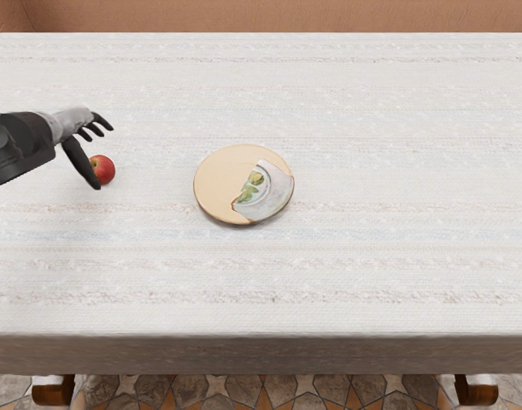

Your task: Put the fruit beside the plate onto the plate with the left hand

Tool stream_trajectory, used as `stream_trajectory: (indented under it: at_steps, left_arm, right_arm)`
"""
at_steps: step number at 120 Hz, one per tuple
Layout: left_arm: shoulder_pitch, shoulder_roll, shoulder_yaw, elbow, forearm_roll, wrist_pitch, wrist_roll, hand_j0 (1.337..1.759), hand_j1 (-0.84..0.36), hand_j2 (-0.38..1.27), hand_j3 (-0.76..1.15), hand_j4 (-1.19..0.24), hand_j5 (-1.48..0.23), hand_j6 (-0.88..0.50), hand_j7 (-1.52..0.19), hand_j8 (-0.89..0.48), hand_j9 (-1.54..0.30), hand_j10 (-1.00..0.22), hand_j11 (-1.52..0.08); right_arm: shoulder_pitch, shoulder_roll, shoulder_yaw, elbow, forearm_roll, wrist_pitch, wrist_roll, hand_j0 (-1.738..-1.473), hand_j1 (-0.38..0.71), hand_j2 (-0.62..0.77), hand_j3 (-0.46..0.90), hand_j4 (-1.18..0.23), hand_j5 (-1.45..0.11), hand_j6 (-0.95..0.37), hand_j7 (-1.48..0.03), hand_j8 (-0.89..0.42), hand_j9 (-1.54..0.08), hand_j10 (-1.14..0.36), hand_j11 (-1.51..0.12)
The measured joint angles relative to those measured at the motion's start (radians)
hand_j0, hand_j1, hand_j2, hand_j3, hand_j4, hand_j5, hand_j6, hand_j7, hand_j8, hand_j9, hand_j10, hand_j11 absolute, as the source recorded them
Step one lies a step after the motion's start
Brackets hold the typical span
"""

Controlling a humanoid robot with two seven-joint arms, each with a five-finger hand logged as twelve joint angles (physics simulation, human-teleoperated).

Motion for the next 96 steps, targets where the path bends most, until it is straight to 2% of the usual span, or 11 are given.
stream_trajectory:
  at_steps: [49,96]
  left_arm:
    - [0.003,-0.089,0.086,0.125,0.045,0.059,0.0,1.658,0.06,0.05,0.0,-0.25,-0.32,-0.25,-0.32,-0.25,-0.32,-0.25,-0.32]
    - [0.011,-0.16,0.114,0.185,0.074,0.077,0.0,1.658,0.01,0.06,0.0,-0.29,-0.37,-0.29,-0.37,-0.29,-0.37,-0.29,-0.37]
  right_arm:
    - [0.0,0.0,0.0,0.0,0.0,0.0,0.0,-1.658,-0.3,-0.01,0.0,-0.04,-0.05,-0.04,-0.05,-0.04,-0.05,-0.04,-0.05]
    - [0.0,0.0,0.0,0.0,0.0,0.0,0.0,-1.658,-0.3,-0.01,0.0,-0.04,-0.05,-0.04,-0.05,-0.04,-0.05,-0.04,-0.05]
